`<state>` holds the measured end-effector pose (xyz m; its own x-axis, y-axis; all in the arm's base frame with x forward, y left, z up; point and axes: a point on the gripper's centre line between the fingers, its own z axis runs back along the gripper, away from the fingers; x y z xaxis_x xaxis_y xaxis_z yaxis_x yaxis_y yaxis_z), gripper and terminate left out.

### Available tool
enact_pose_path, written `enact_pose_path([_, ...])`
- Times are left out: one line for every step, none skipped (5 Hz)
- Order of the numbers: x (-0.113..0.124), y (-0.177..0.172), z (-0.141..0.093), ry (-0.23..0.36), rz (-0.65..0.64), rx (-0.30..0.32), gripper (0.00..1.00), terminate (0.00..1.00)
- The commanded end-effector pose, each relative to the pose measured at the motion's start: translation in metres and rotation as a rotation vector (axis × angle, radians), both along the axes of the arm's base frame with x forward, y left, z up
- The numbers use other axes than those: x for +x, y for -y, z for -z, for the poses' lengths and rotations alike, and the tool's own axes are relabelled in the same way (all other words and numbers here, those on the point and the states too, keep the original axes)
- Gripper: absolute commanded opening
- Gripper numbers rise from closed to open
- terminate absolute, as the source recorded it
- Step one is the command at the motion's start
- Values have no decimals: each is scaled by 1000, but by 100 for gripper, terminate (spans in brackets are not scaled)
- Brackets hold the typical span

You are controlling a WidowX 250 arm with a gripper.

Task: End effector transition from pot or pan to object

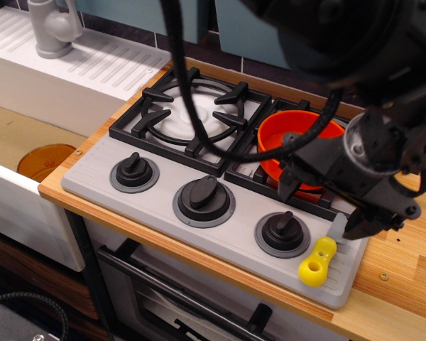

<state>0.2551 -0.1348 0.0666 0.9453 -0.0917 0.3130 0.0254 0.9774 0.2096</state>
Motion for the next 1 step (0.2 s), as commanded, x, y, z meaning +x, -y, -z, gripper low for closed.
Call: enact_pose_path([-3, 13, 18, 42, -9, -30, 100, 100])
